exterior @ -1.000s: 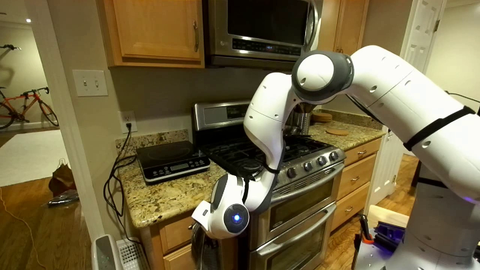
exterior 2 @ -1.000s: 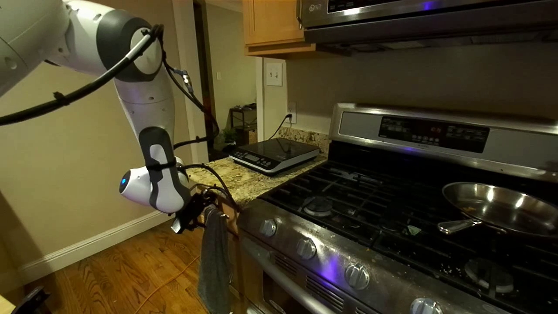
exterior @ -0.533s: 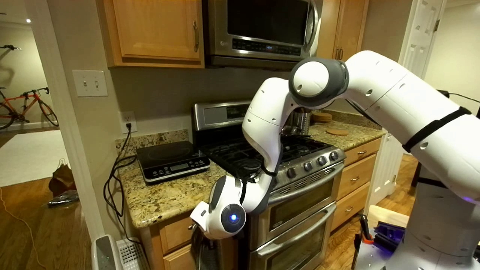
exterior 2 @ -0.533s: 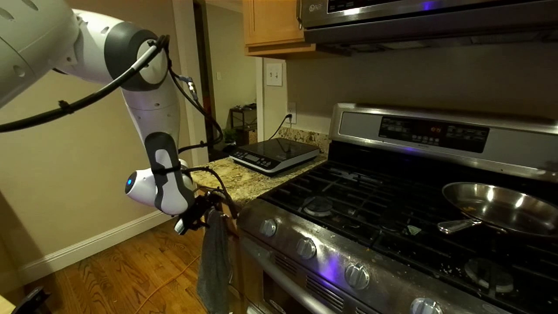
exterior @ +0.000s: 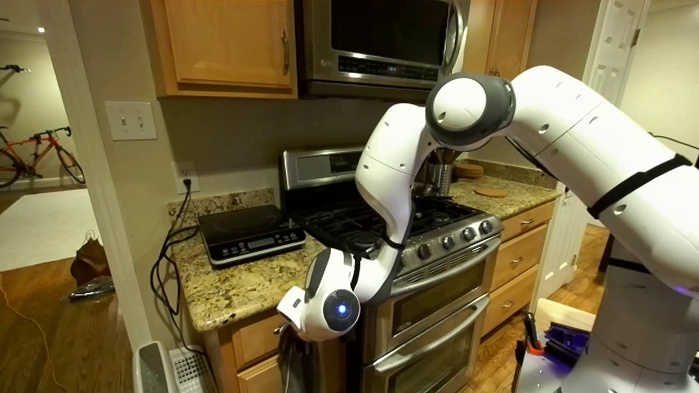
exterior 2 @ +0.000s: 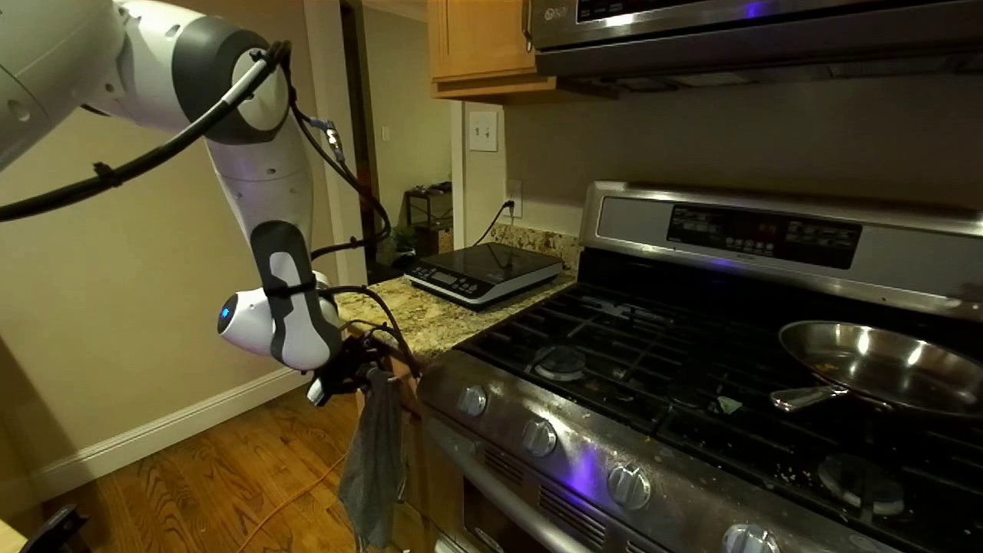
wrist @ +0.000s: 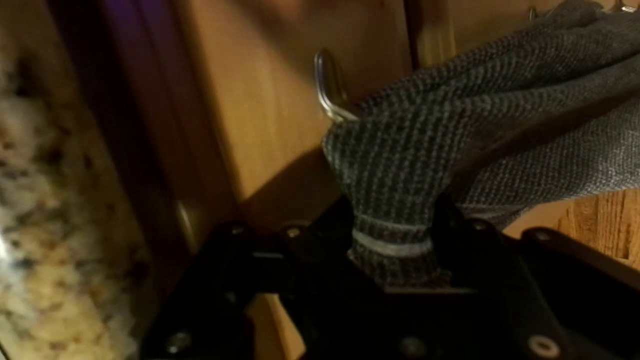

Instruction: Open the first top drawer

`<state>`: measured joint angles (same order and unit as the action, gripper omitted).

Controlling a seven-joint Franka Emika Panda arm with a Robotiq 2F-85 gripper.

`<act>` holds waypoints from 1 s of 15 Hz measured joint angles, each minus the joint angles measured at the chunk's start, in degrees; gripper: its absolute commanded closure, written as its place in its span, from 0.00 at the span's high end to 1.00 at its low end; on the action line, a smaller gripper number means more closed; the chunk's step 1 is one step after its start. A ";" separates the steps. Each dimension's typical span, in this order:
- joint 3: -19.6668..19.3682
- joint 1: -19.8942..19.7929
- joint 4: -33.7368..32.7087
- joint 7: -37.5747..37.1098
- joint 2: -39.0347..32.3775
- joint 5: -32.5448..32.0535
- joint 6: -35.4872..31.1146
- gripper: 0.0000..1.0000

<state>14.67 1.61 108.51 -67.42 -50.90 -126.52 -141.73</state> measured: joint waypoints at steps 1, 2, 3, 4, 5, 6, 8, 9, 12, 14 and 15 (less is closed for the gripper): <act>0.00 -0.02 0.08 0.00 0.09 -0.01 0.00 0.11; 0.00 -0.02 0.09 0.00 0.09 -0.02 -0.01 0.12; 0.00 -0.03 0.08 0.01 0.08 -0.02 -0.01 0.10; 0.00 -0.03 0.08 0.02 0.09 -0.02 0.00 0.11; 0.00 -0.03 0.07 0.03 0.09 -0.03 0.00 0.11; 0.01 -0.04 0.08 0.03 0.09 -0.05 0.00 0.11; 0.04 -0.04 0.09 0.03 0.08 -0.11 0.00 0.11; 0.05 -0.05 0.12 0.03 0.08 -0.22 0.00 0.11; 0.08 -0.06 0.22 0.03 0.09 -0.70 0.04 0.10; 0.10 -0.07 0.33 -0.06 0.10 -1.17 0.12 0.10; 0.14 -0.09 0.40 -0.18 0.10 -1.41 0.20 0.10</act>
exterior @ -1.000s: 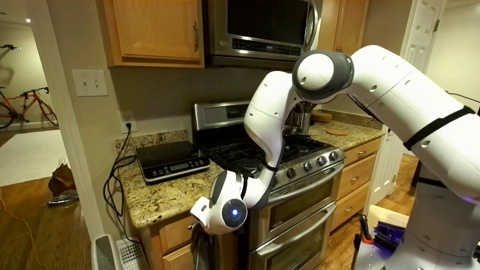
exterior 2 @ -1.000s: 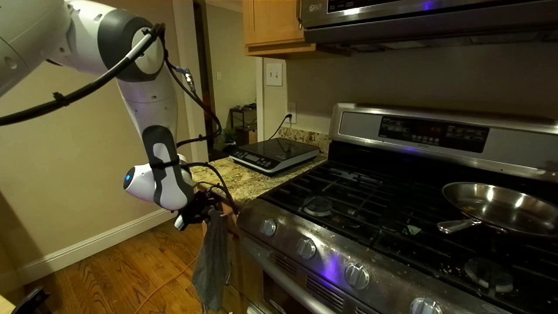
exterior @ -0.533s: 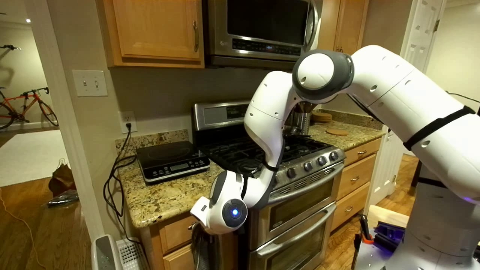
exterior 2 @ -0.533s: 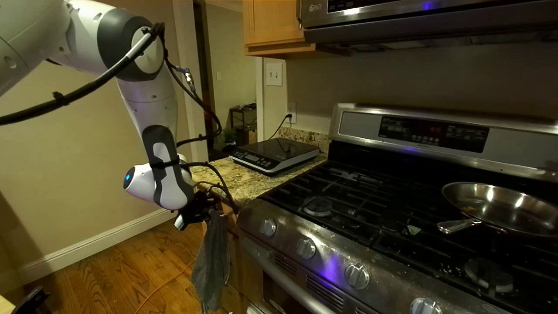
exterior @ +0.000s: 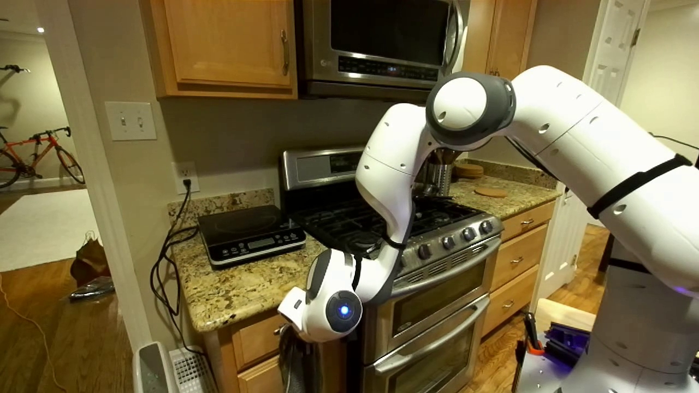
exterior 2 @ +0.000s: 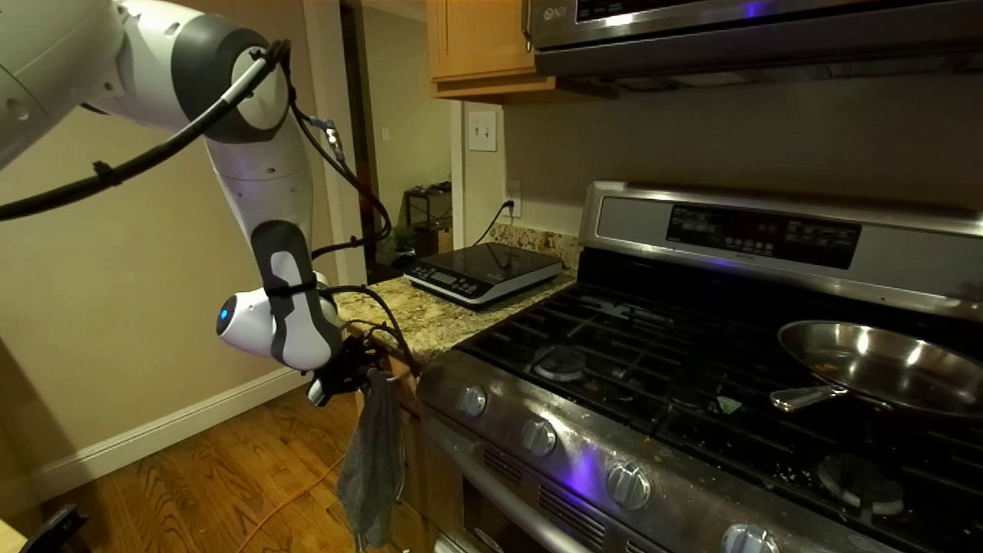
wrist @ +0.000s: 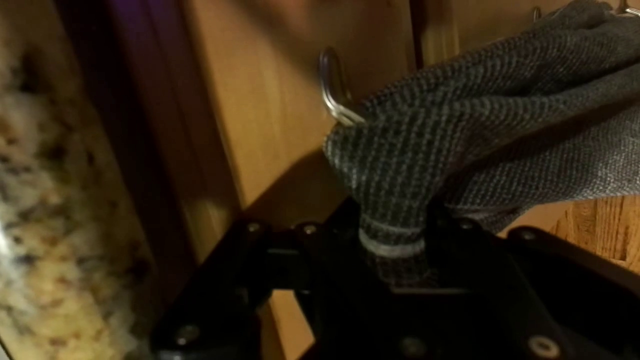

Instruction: Open the first top drawer

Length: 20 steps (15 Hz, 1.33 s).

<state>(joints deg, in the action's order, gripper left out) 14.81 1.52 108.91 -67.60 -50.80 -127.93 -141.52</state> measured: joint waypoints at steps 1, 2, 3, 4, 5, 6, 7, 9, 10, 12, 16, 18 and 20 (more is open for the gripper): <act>0.04 -0.02 0.07 -0.05 0.00 -0.18 0.12 0.10; 0.09 -0.03 0.13 -0.10 0.01 -0.32 0.23 0.29; 0.14 -0.04 0.20 -0.12 0.01 -0.39 0.36 0.29; 0.16 -0.04 0.23 -0.13 0.01 -0.42 0.43 0.29; 0.18 -0.05 0.25 -0.13 0.01 -0.43 0.47 0.29; 0.19 -0.05 0.25 -0.13 0.01 -0.44 0.48 0.29; 0.19 -0.06 0.26 -0.13 0.01 -0.45 0.49 0.29; 0.20 -0.06 0.26 -0.13 0.01 -0.45 0.50 0.29; 0.21 -0.06 0.26 -0.13 0.01 -0.45 0.51 0.10; 0.19 -0.14 0.17 -0.06 0.03 -0.33 0.70 0.10; 0.30 -0.05 0.33 -0.05 0.01 -0.45 1.24 0.10; 0.51 -0.01 0.59 -0.07 0.00 -0.67 2.11 0.10; 0.73 0.09 0.97 -0.11 -0.01 -1.12 3.23 0.10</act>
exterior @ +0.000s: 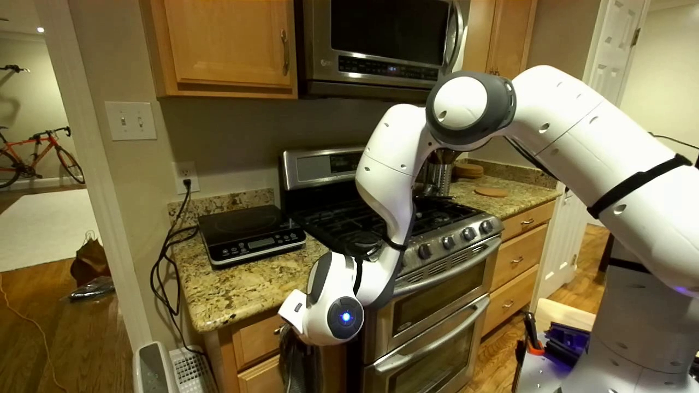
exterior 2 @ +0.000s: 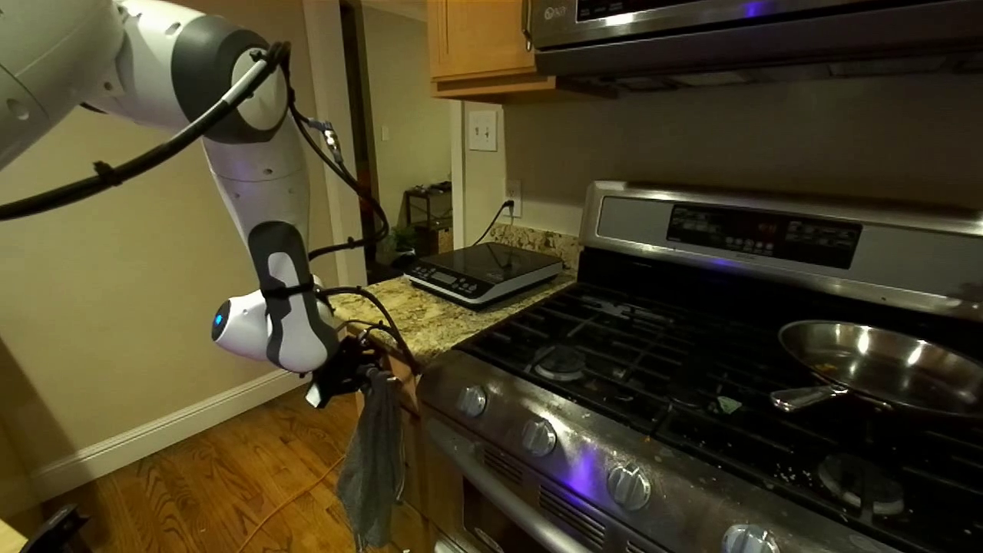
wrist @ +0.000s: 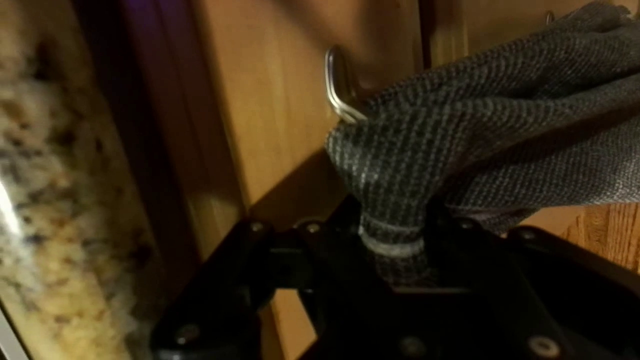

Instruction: Open the first top drawer

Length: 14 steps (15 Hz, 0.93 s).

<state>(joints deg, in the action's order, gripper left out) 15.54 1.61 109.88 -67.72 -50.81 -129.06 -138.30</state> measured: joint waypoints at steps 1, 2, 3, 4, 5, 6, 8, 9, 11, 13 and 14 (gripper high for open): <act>0.14 0.04 0.23 0.00 0.00 -0.25 0.68 0.10; 0.31 0.11 0.50 -0.02 0.00 -0.41 1.46 0.10; 0.50 0.16 0.79 -0.07 0.00 -0.61 2.29 0.10; 0.63 0.25 1.10 -0.14 0.00 -0.85 3.00 0.10; 0.74 0.38 1.48 -0.28 0.03 -1.02 3.66 0.10; 0.99 0.44 1.95 -0.46 0.07 -1.14 4.48 0.10; 1.51 0.47 2.92 -0.86 0.23 -1.32 5.86 0.10; 1.73 0.47 3.47 -1.07 0.40 -1.44 6.35 0.10; 2.12 0.49 4.71 -1.43 0.85 -1.80 7.12 0.10; 2.41 0.49 5.93 -2.01 1.36 -2.46 7.63 0.10; 2.56 0.49 6.49 -2.18 1.64 -2.82 8.00 0.10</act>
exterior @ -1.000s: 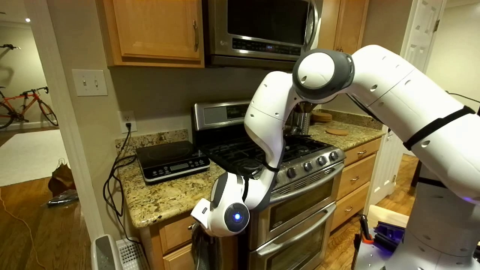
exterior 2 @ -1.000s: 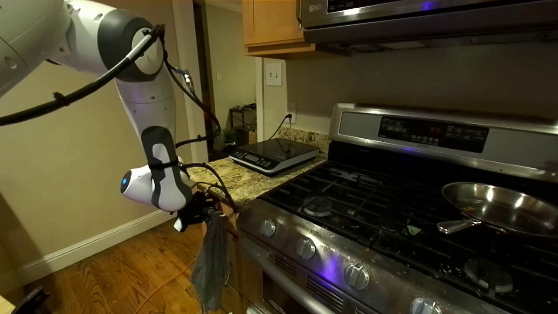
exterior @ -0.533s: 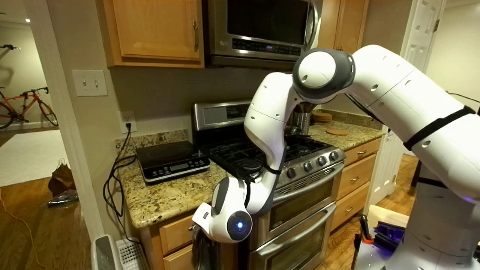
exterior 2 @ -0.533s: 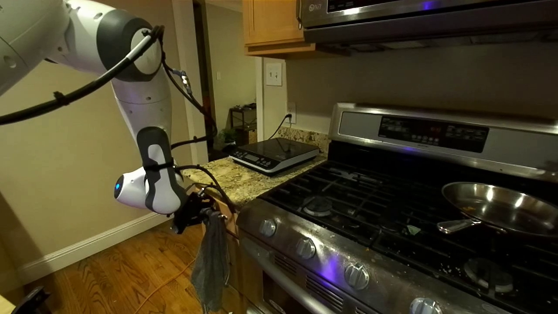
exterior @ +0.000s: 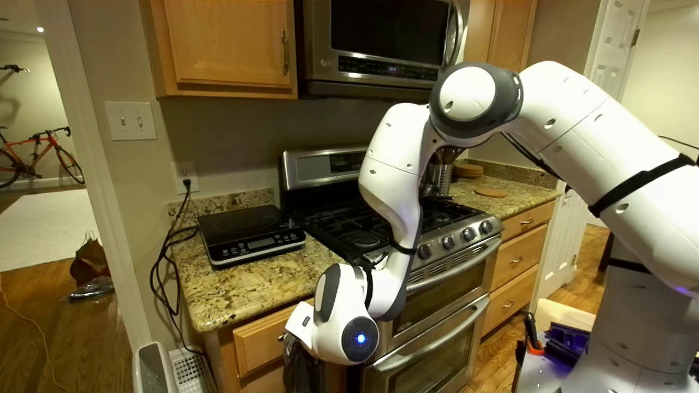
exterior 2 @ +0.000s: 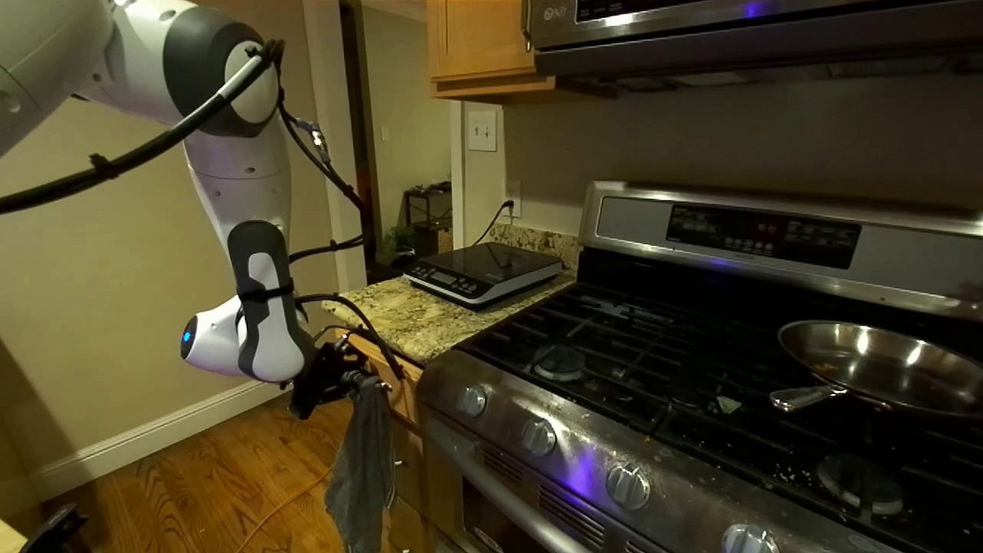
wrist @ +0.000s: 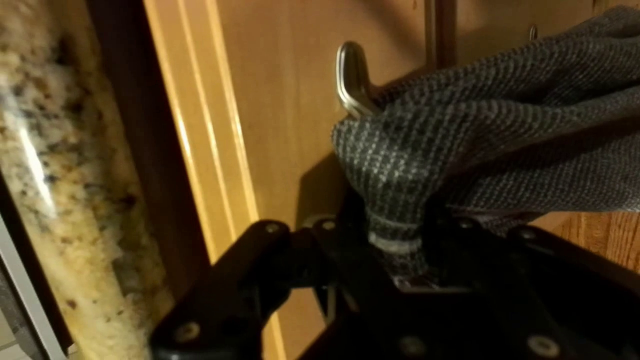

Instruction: Open the first top drawer

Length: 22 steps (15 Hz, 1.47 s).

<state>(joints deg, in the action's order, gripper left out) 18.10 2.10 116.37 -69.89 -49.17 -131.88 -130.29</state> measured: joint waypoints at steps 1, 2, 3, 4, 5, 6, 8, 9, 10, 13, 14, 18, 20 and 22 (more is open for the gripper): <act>0.22 0.00 0.75 -0.20 0.48 -0.40 0.35 0.10; 0.60 0.02 1.76 -0.40 1.13 -0.71 0.76 0.10; 1.10 0.05 2.86 -0.54 1.90 -0.95 0.99 0.10; 1.98 0.11 4.41 -0.72 2.60 -0.98 0.42 0.10; 3.40 0.28 6.45 -1.14 2.65 -0.98 -0.77 0.10; 4.72 0.81 8.55 -1.83 2.47 -0.97 -1.39 0.10; 7.15 2.46 12.67 -3.79 1.89 -0.87 -1.49 0.09; 8.06 3.39 14.30 -4.60 1.71 -0.76 -1.45 0.45; 8.72 4.13 15.38 -5.09 1.66 -0.73 -1.44 0.42; 9.44 4.91 16.54 -5.31 1.73 -0.68 -1.41 0.54; 9.37 4.86 16.54 -5.29 1.85 -0.68 -1.35 0.59; 8.03 4.00 16.00 -4.70 3.36 -0.89 -1.19 0.86; 6.81 3.31 15.16 -3.68 4.50 -1.10 -1.24 0.98; 5.45 2.59 13.85 -2.24 5.44 -1.60 -1.42 1.00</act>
<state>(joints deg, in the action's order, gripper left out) 23.54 4.68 130.23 -72.14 -43.73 -133.48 -131.72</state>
